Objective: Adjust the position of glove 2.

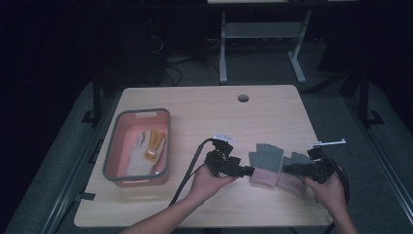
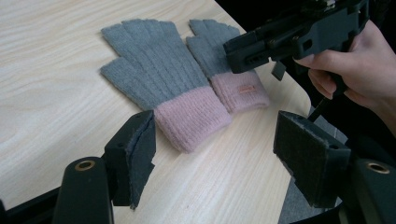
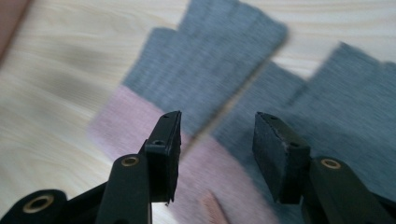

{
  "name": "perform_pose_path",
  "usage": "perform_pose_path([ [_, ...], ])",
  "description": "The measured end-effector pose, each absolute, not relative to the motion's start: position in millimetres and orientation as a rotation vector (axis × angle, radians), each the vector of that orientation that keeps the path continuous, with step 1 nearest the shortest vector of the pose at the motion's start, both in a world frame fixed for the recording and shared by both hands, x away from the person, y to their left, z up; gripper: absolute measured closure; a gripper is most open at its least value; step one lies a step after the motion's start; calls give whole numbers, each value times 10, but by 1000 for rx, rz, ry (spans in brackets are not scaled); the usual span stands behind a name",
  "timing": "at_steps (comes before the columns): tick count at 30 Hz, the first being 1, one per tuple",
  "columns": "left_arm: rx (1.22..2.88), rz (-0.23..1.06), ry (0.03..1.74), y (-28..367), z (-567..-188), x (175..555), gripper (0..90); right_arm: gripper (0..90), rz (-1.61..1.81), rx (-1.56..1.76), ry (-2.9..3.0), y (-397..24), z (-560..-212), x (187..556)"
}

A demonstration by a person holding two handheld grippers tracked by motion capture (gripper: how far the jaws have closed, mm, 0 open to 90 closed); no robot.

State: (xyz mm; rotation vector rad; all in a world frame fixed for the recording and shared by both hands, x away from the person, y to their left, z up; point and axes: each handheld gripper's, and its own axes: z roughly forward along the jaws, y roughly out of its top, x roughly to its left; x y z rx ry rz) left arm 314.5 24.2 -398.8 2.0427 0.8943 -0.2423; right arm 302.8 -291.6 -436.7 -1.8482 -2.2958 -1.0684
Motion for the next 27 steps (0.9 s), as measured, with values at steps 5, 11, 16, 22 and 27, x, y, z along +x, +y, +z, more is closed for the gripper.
perform_pose_path([
  [5, 2048, -247, 895, 190, -4035, 3156, 290, 501, -1015, -1897, -2328, -2965, -4396, 2983],
  [11, 2050, -252, 898, 132, -4079, 3165, 288, 490, -980, -1923, -2369, -3032, -4430, 2941],
  [16, 2061, -259, 894, 80, -4123, 3167, 288, 478, -915, -1928, -2439, -2997, -4459, 2924],
  [22, 2079, -266, 888, 26, -4196, 3129, 288, 492, -810, -1913, -2541, -2906, -4471, 2915],
  [27, 2076, -271, 886, 9, -4224, 3109, 288, 594, -769, -1905, -2558, -2865, -4467, 2925],
])
